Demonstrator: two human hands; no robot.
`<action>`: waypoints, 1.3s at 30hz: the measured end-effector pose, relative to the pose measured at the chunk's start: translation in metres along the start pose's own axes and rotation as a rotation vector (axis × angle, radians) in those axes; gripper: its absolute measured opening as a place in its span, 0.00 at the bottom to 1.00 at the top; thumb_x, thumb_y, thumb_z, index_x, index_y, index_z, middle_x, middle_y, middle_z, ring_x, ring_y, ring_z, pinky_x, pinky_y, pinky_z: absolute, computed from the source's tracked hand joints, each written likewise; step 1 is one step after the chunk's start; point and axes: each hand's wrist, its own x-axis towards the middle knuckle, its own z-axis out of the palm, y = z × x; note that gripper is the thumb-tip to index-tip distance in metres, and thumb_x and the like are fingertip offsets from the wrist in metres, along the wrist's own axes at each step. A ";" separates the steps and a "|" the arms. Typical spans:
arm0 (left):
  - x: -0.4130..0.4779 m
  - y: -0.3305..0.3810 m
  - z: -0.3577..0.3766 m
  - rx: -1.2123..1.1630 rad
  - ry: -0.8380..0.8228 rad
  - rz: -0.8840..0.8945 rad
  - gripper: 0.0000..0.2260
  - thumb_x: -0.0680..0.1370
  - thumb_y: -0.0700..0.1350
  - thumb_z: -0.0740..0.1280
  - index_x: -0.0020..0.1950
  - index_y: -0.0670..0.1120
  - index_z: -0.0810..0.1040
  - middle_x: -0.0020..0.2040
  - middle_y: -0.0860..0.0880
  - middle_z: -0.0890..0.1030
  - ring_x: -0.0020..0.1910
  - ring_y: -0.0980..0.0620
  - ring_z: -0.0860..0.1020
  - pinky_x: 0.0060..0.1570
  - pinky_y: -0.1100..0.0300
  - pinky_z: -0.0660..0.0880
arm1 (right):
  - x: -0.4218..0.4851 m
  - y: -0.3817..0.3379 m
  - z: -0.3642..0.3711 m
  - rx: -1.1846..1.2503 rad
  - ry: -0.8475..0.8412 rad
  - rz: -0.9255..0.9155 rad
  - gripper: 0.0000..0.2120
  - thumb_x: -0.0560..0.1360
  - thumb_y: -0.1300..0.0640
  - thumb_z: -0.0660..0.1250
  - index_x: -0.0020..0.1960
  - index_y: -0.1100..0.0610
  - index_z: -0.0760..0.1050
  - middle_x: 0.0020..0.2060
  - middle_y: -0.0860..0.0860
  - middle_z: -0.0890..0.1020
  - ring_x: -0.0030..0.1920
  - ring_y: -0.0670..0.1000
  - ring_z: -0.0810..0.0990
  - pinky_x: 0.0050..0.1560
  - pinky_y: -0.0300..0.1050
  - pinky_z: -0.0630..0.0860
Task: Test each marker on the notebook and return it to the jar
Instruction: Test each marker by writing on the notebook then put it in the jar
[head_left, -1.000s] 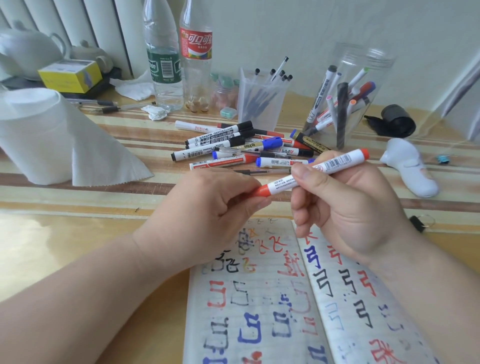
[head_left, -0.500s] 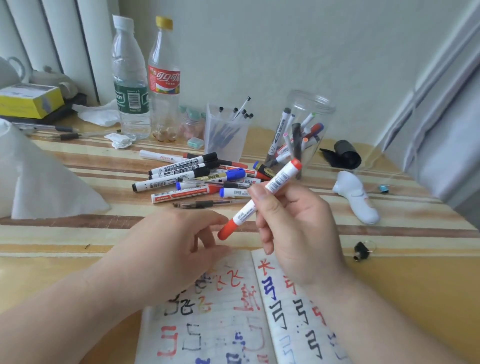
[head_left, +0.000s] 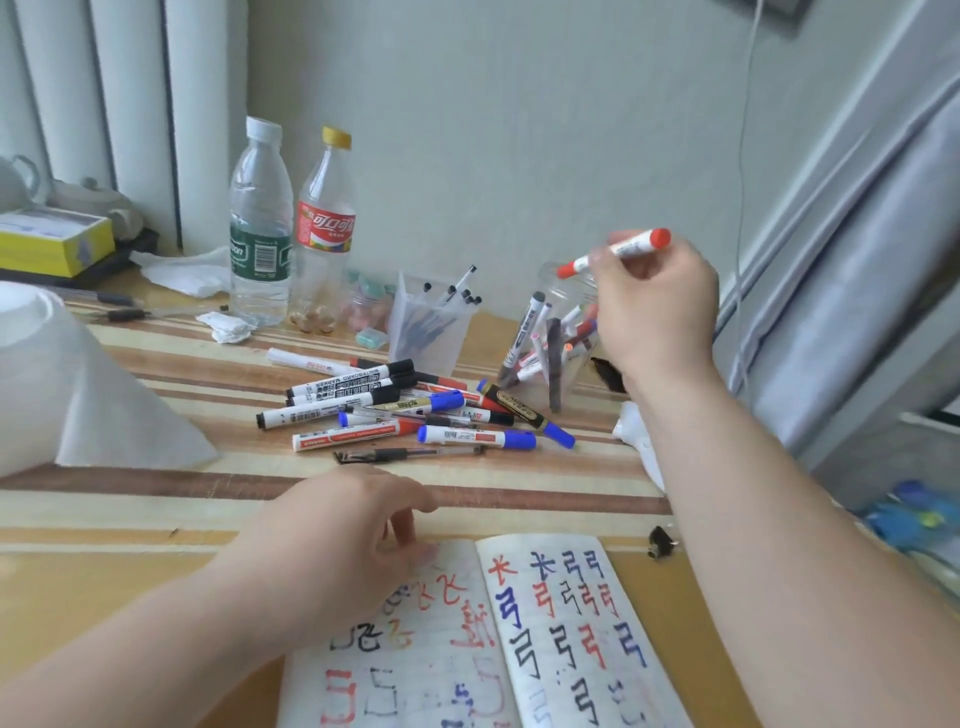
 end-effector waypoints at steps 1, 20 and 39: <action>0.000 0.000 0.000 0.000 -0.002 -0.002 0.17 0.76 0.64 0.68 0.64 0.68 0.76 0.43 0.72 0.75 0.45 0.70 0.74 0.39 0.72 0.68 | 0.015 0.001 0.004 -0.025 0.028 0.030 0.08 0.76 0.59 0.69 0.40 0.48 0.75 0.28 0.34 0.81 0.34 0.51 0.84 0.41 0.51 0.83; 0.001 -0.001 -0.004 -0.013 -0.050 0.016 0.16 0.77 0.56 0.72 0.64 0.63 0.78 0.45 0.67 0.76 0.46 0.70 0.71 0.43 0.74 0.67 | -0.051 0.051 0.032 -0.683 -0.793 -0.005 0.10 0.75 0.60 0.69 0.49 0.44 0.79 0.46 0.42 0.82 0.46 0.43 0.81 0.47 0.34 0.77; -0.002 -0.004 -0.004 -0.189 0.029 -0.003 0.12 0.77 0.61 0.68 0.58 0.61 0.81 0.42 0.67 0.81 0.43 0.64 0.79 0.39 0.70 0.71 | -0.069 0.048 -0.005 -0.074 -0.663 0.367 0.07 0.66 0.58 0.71 0.39 0.59 0.74 0.31 0.54 0.79 0.27 0.50 0.76 0.26 0.42 0.68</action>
